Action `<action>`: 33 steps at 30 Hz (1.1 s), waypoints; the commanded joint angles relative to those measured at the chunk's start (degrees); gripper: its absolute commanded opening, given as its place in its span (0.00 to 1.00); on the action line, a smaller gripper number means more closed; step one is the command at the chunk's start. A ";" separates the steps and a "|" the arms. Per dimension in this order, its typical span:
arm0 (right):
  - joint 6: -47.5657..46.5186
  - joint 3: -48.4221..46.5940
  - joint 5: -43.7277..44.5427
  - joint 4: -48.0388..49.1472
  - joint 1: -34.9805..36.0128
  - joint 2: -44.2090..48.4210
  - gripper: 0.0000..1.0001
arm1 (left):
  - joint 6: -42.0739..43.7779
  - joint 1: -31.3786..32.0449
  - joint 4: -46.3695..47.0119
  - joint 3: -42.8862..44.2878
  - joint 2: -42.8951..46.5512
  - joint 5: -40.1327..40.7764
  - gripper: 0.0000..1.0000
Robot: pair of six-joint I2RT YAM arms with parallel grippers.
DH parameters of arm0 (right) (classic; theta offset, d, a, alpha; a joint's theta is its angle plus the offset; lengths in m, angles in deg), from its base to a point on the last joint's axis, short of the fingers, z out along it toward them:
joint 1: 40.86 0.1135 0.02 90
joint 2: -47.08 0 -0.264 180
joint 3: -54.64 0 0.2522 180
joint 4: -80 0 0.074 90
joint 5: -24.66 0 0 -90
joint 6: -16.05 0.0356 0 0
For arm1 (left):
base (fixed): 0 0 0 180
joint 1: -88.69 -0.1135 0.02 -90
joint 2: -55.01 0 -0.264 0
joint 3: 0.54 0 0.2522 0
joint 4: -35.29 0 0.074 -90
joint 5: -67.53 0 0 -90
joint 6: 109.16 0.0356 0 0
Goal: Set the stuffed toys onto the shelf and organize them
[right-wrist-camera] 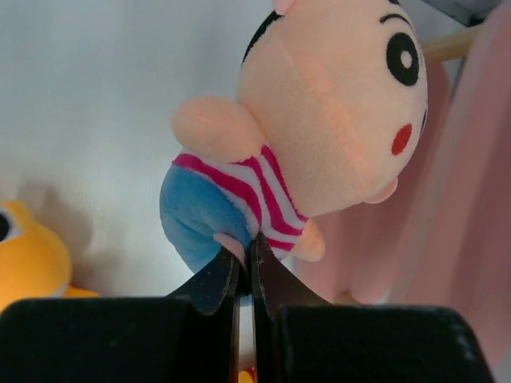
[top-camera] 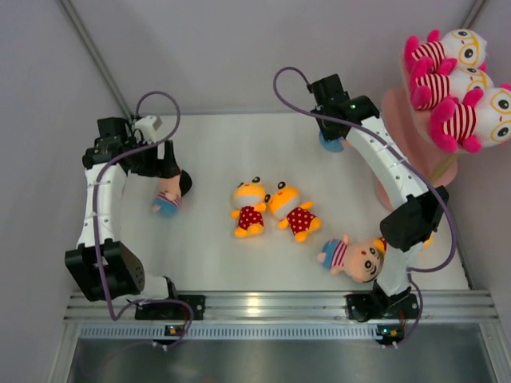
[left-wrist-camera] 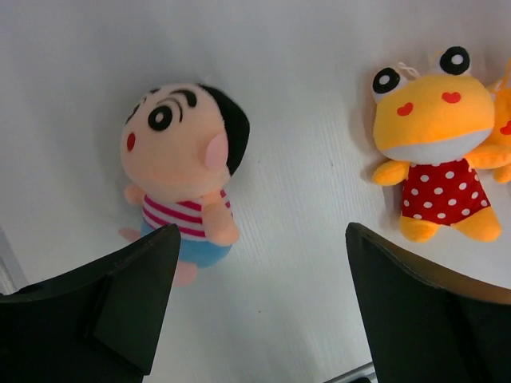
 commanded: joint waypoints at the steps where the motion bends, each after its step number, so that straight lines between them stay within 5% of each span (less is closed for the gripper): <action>1: 6.92 2.20 -10.89 7.73 2.72 6.54 0.00 | 0.74 8.33 0.70 7.56 -0.26 -1.44 0.92; 6: 7.72 5.35 -19.79 9.04 4.82 9.96 0.00 | 3.12 23.27 0.88 16.16 -1.75 -5.70 0.98; 15: 3.94 11.52 -31.83 15.98 15.29 15.59 0.00 | 3.12 34.80 2.37 23.57 -6.24 -10.64 0.98; 22: 4.20 11.52 -34.21 17.66 18.19 15.95 0.00 | 1.98 36.75 3.51 23.39 -5.89 -11.52 0.96; 26: 3.94 12.30 -36.50 19.68 19.15 16.73 0.00 | 1.89 36.83 3.51 23.30 -5.97 -10.99 0.80; 33: 1.57 17.31 -42.12 23.45 19.68 21.48 0.00 | 4.43 36.83 3.51 24.09 -5.01 -8.27 0.75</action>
